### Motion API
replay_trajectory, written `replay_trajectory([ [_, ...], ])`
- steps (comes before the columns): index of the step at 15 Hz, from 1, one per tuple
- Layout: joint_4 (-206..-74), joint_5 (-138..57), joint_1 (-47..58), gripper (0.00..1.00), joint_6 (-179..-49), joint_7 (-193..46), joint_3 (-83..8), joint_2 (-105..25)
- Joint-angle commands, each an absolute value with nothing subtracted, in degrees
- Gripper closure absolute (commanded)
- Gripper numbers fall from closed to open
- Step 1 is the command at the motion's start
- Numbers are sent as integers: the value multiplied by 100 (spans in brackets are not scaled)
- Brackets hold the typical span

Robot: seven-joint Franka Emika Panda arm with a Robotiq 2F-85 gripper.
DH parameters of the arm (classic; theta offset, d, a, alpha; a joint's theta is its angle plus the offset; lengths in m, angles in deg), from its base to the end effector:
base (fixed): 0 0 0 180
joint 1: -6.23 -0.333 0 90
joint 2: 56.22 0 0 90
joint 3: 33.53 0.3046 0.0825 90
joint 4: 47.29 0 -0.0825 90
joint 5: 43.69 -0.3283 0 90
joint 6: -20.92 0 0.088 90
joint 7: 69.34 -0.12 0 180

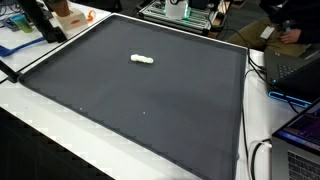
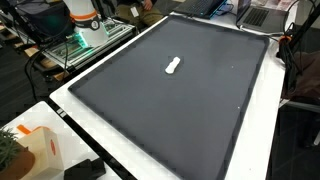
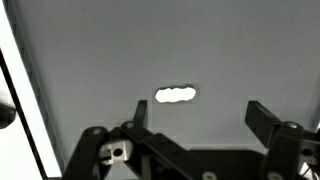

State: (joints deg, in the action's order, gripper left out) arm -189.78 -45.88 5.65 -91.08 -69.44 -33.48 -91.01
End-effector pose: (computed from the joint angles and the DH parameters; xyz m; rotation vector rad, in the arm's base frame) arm 0.3285 0.0066 0.4960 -3.1035 0.0060 -0.1162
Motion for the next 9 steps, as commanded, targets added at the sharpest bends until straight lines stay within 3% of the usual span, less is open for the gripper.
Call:
replay_trajectory([
  [1,-18965,-4588,569,0,-9092,-6941,-3346,-9098],
  [6,-18965,-4588,569,0,-9092,-6941,-3346,-9098],
  [9,-19216,-4745,449,0,-9772,-6604,-3454,-9200],
])
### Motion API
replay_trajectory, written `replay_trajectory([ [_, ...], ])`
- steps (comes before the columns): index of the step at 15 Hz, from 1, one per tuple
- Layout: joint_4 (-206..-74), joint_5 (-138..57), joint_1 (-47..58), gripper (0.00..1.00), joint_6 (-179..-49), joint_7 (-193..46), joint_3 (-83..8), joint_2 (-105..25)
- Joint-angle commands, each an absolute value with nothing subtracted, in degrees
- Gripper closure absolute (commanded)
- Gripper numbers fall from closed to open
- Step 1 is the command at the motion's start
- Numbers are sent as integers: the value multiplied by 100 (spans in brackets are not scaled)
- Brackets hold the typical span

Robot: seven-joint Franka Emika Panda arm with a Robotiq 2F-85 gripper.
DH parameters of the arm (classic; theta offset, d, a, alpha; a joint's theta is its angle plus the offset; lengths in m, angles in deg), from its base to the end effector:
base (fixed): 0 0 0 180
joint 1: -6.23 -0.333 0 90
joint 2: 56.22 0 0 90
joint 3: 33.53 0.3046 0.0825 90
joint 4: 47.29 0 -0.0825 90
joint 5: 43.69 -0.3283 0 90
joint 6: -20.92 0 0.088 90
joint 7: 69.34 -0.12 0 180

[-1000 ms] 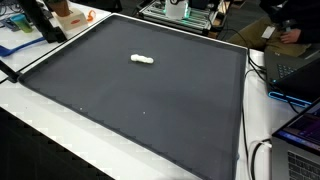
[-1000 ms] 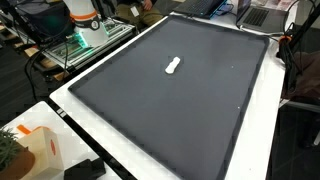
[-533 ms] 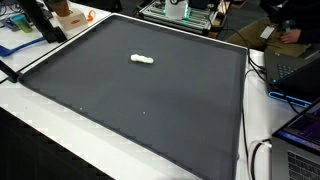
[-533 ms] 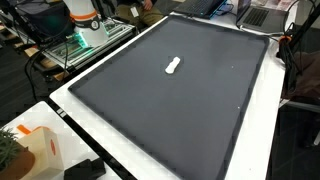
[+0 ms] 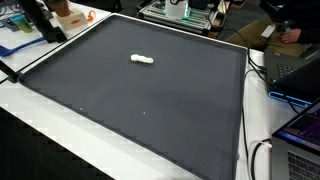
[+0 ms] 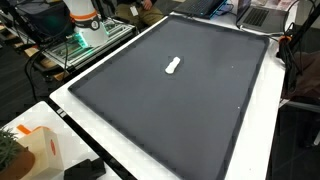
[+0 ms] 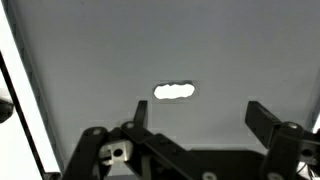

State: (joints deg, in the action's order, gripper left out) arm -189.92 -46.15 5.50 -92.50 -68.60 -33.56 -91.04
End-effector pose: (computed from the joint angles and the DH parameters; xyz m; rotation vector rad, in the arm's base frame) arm 0.3309 0.0072 0.4975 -3.0974 -0.0156 -0.1518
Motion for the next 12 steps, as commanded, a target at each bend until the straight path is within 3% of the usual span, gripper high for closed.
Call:
replay_trajectory([
  [1,-19278,-4789,403,0,-10022,-6468,-3486,-9181],
  [7,-19685,-5182,43,0,-11201,-5623,-3704,-8981],
  [12,-20017,-4751,295,0,-12332,-6145,-3331,-8472],
])
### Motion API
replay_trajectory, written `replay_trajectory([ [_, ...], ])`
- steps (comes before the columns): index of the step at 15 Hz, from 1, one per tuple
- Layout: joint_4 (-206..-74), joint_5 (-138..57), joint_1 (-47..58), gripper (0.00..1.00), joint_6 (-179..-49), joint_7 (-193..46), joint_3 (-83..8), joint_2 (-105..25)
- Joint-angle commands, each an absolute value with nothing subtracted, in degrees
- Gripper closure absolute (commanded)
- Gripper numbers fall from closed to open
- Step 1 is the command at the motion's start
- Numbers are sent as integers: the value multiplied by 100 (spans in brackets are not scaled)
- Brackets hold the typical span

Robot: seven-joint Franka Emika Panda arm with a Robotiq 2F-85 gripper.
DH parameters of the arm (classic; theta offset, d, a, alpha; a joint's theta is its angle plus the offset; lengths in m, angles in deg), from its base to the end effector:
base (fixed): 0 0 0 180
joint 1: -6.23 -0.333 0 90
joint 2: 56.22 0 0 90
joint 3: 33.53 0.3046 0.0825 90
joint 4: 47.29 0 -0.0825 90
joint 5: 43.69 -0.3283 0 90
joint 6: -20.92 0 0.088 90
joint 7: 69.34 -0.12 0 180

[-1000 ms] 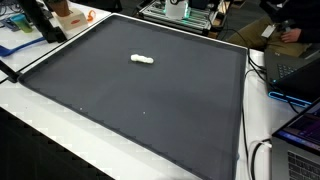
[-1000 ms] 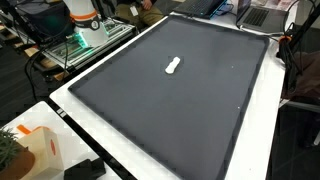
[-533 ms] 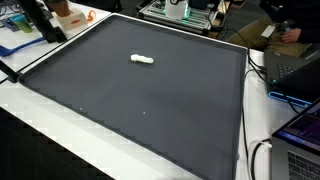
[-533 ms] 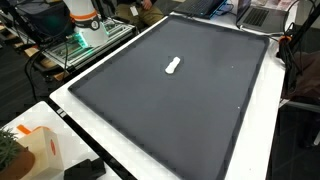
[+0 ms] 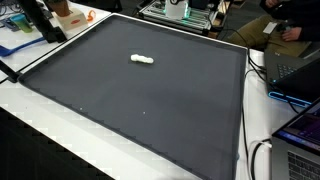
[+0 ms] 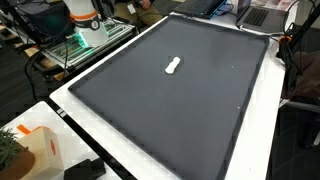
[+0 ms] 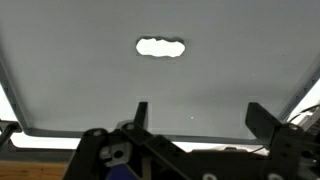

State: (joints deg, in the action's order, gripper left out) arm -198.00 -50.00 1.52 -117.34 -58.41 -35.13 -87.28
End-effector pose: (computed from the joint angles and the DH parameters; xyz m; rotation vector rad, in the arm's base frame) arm 0.3608 0.0208 0.4602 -3.0100 -0.2663 -0.5029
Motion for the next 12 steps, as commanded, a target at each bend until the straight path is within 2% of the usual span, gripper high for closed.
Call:
replay_trajectory([
  [1,-20064,-4745,269,0,-12472,-6150,-3352,-8388],
  [4,-20333,-4653,323,0,-12853,-6167,-3411,-8281],
  [12,-20331,-4709,308,0,-12776,-6100,-3481,-8222],
])
